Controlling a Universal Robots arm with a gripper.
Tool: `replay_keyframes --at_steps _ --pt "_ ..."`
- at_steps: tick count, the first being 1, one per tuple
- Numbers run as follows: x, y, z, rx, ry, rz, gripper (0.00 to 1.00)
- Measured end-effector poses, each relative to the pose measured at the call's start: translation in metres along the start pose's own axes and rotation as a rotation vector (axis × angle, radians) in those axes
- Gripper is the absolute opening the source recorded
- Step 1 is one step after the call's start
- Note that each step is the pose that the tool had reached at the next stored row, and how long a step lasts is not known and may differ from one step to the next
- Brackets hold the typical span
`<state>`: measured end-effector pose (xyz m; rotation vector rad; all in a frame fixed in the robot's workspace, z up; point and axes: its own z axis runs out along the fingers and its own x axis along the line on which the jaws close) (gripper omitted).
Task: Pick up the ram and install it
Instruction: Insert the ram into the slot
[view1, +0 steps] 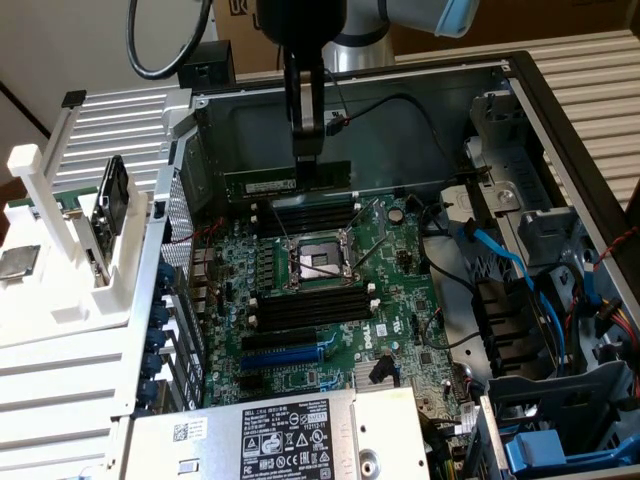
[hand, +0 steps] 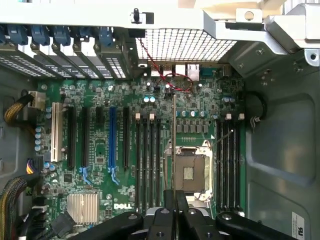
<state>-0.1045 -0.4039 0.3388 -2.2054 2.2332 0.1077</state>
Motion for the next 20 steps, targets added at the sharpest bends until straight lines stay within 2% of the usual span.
replay_keyframes --at_steps 4,6,7,9,14,20 --pt "0.000 -0.0008 0.0048 0.0045 0.0004 0.000 0.12" --pt "0.000 -0.0011 0.0066 0.0116 0.0003 0.000 0.12" --pt "0.000 -0.0016 0.0084 0.0177 0.0003 0.000 0.12" --pt "0.001 -0.0018 0.0103 0.0226 0.0001 0.001 0.12" --pt "0.005 -0.0029 0.0158 0.0278 -0.0002 0.009 0.12" --pt "0.009 -0.0068 0.0266 0.0293 -0.0005 0.018 0.12"
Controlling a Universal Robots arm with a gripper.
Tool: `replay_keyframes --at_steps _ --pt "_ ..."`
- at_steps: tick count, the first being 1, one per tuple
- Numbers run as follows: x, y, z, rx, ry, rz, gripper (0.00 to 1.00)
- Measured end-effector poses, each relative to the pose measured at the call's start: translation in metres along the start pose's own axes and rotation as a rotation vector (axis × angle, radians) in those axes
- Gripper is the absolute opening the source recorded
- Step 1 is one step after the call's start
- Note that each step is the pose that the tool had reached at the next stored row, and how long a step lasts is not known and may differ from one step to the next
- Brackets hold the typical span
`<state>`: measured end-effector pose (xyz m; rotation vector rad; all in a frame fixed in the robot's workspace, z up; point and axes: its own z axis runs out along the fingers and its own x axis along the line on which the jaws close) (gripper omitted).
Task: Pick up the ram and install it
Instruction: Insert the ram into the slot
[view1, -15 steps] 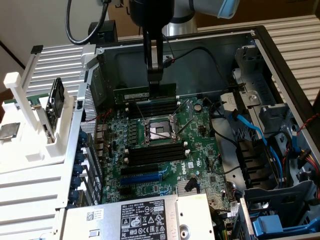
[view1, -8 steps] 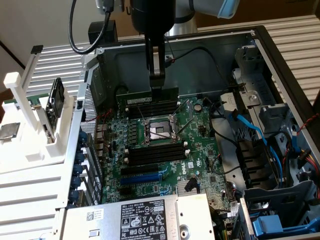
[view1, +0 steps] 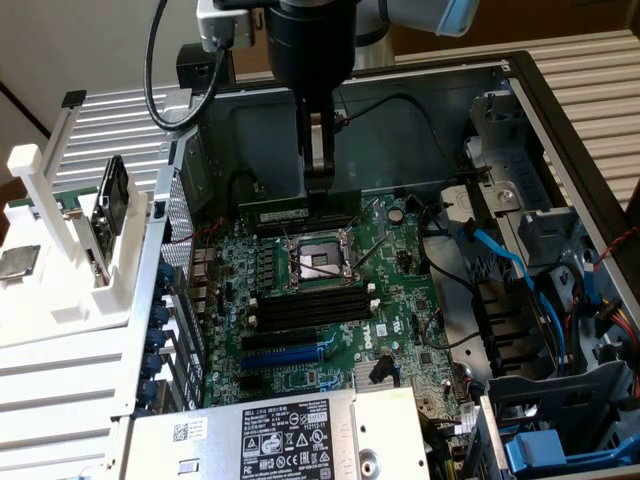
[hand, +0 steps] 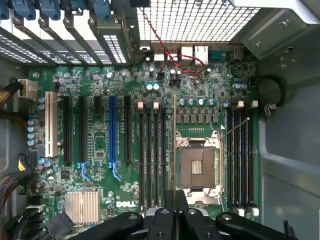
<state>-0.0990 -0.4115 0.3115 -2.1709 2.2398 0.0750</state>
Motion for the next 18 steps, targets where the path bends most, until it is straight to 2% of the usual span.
replay_keyframes --at_steps 3,5,7,10,18 --pt "0.003 -0.0021 0.0053 0.0001 -0.0001 0.002 0.12" --pt "0.008 -0.0053 0.0150 0.0005 -0.0002 0.006 0.12" --pt "0.009 -0.0064 0.0186 0.0007 -0.0002 0.009 0.12" --pt "0.014 -0.0079 0.0385 0.0028 -0.0006 0.023 0.12" --pt "0.025 -0.0085 0.0524 0.0039 -0.0007 0.030 0.12"
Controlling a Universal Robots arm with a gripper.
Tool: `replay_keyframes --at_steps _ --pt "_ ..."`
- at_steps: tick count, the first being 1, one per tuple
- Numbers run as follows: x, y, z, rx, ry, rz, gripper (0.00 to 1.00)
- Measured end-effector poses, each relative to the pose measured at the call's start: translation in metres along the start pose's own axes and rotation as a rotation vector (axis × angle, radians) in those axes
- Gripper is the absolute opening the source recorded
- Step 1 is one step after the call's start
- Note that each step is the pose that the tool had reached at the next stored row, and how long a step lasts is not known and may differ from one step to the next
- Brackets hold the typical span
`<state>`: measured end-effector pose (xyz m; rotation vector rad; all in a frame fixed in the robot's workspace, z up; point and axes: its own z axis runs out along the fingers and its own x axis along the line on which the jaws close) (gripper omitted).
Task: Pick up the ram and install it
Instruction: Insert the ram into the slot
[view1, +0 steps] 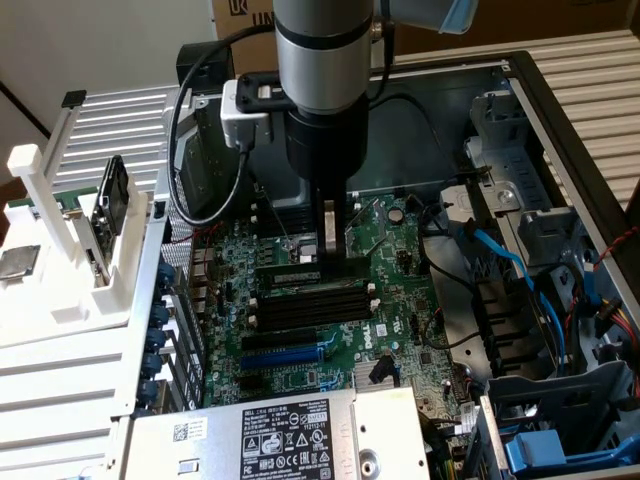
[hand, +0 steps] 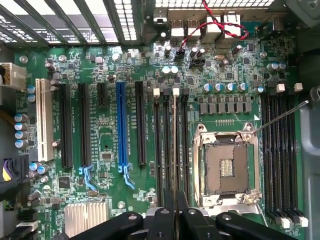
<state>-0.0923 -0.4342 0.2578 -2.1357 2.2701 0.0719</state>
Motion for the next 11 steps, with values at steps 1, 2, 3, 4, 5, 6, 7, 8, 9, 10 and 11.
replay_keyframes --at_steps 1,2,3,4,5,6,7,8,9,10,11 --pt "0.0006 0.0000 0.0015 0.0001 -0.0001 0.001 0.12" --pt "0.0008 0.0001 0.0021 0.0000 0.0000 0.001 0.12" --pt "0.0008 0.0001 0.0020 0.0000 0.0001 0.001 0.12" --pt "0.0008 0.0000 0.0020 0.0000 0.0002 0.001 0.12" --pt "0.0008 -0.0001 0.0021 0.0000 0.0002 0.001 0.12" --pt "0.0008 -0.0001 0.0022 0.0000 0.0002 0.001 0.12" --pt "0.0007 -0.0001 0.0027 0.0003 0.0010 0.001 0.12" --pt "0.0006 -0.0001 0.0031 0.0004 0.0054 0.001 0.12" --pt "0.0004 -0.0001 0.0036 0.0008 0.0118 0.001 0.12" --pt "0.0002 -0.0001 0.0040 0.0012 0.0171 0.001 0.12" --pt "0.0003 -0.0001 0.0041 0.0013 0.0185 0.001 0.12"
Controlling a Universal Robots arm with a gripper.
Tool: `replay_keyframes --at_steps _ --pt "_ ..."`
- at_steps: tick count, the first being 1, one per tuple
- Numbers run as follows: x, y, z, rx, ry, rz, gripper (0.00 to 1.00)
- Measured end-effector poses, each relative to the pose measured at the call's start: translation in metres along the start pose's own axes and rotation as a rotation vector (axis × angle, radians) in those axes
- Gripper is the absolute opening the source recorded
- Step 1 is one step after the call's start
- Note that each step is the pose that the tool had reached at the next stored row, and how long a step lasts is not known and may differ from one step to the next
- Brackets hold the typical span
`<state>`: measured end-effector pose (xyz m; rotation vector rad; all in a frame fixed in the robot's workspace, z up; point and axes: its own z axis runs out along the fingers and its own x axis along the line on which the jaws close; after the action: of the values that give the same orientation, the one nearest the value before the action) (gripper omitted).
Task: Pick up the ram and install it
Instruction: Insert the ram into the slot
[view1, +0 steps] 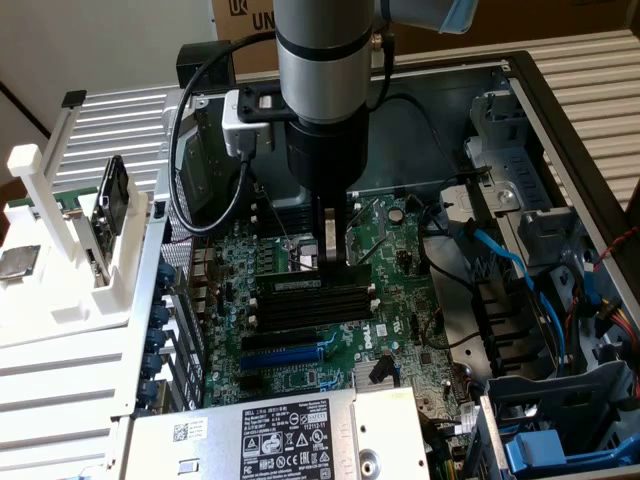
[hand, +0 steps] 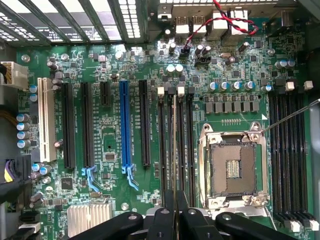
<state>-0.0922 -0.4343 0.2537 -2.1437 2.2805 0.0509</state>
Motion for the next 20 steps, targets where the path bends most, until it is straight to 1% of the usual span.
replay_keyframes --at_steps 4,6,9,14,20 --pt "0.0000 0.0001 -0.0001 -0.0002 0.0005 -0.001 0.12" --pt "0.0000 0.0001 0.0001 -0.0007 0.0007 -0.024 0.12" --pt "0.0000 0.0000 0.0003 -0.0009 0.0009 -0.031 0.12" --pt "0.0003 0.0000 0.0069 0.0000 0.0010 -0.031 0.12" --pt "0.0013 0.0001 0.0079 -0.0006 0.0012 -0.052 0.12"
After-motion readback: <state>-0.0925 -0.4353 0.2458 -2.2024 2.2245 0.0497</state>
